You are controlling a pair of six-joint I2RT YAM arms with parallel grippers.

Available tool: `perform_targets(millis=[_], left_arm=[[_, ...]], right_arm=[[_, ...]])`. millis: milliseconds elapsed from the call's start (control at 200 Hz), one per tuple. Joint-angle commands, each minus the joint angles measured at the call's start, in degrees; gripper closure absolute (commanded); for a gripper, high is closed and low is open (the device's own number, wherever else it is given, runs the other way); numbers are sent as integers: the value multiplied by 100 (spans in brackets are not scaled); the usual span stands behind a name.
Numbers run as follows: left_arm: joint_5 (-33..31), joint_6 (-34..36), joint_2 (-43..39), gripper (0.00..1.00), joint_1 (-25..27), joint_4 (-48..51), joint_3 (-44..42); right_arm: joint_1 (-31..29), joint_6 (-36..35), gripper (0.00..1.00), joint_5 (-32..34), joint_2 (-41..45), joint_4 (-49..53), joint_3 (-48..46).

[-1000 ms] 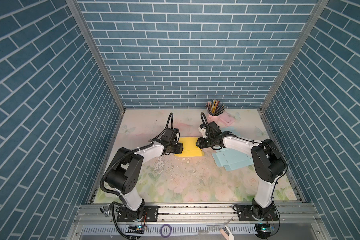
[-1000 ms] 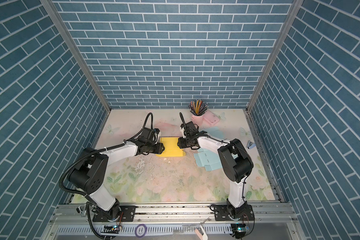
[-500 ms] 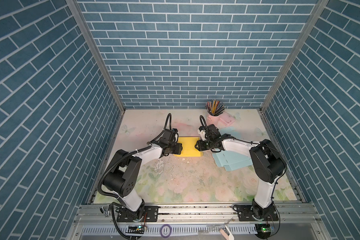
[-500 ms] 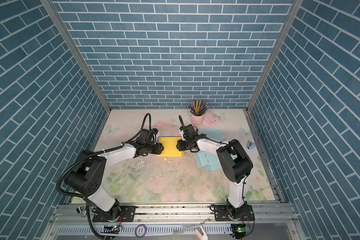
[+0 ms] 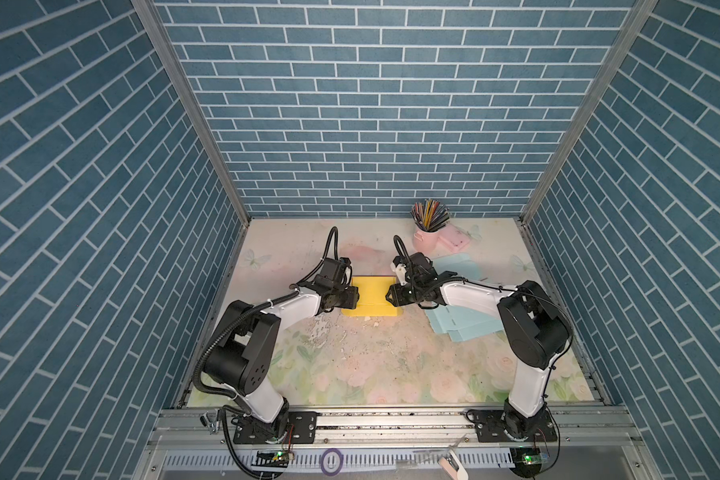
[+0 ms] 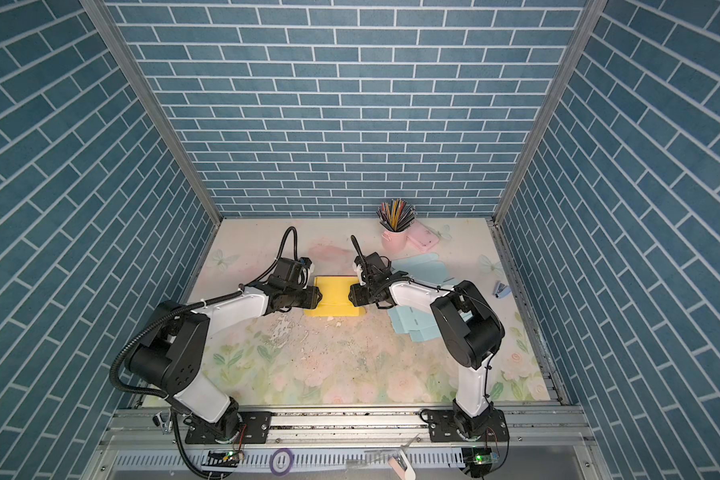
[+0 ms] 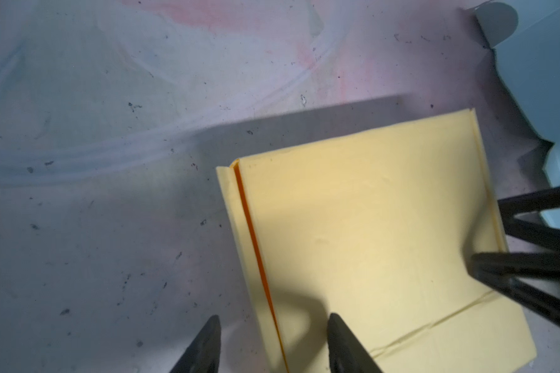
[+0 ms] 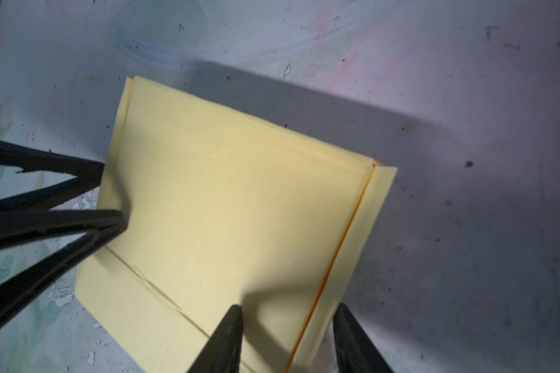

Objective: Fold the paper box

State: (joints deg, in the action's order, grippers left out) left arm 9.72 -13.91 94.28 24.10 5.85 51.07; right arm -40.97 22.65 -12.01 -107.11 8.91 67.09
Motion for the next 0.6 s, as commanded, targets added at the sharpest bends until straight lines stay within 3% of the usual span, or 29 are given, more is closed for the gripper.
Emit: perform_targets(millis=[0, 230, 590], left_arm=[[66, 24, 117, 47, -32, -91, -134], [138, 81, 179, 48, -34, -256, -271], [354, 29, 1, 49, -54, -315, -241]], right_arm=[[-174, 81, 54, 333, 319, 532, -179], [-165, -507, 54, 1208, 658, 1389, 624], [-214, -733, 61, 379, -836, 1381, 2035]])
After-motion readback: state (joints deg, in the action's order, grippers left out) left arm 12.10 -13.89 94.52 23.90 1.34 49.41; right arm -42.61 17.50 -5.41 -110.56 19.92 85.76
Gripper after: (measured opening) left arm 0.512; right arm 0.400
